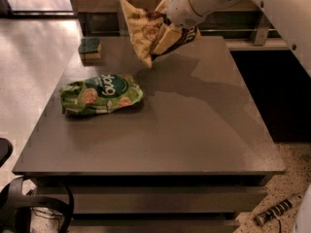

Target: Move brown chip bag near sponge

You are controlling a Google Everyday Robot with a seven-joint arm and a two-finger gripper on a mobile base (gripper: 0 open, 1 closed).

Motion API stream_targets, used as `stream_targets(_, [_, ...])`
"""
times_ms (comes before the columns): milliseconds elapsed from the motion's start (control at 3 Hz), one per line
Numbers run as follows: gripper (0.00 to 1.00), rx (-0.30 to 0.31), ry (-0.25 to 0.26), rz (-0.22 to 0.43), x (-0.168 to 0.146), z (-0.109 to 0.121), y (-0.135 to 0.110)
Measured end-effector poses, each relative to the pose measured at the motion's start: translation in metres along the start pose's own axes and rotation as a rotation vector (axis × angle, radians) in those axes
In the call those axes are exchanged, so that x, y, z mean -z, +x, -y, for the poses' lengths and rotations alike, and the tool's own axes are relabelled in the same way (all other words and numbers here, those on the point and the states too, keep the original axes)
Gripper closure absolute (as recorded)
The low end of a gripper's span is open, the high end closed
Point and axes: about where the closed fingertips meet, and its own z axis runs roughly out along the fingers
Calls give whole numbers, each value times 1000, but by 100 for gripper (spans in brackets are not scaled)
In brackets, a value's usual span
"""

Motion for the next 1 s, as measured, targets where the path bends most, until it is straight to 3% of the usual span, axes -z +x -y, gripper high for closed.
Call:
stream_targets(333, [100,55,16,43,-45,21,-11])
stream_targets(667, [100,109,57,21,-79,36,-31])
stream_targets(1000, [100,136,69,-19,-114,40,-37])
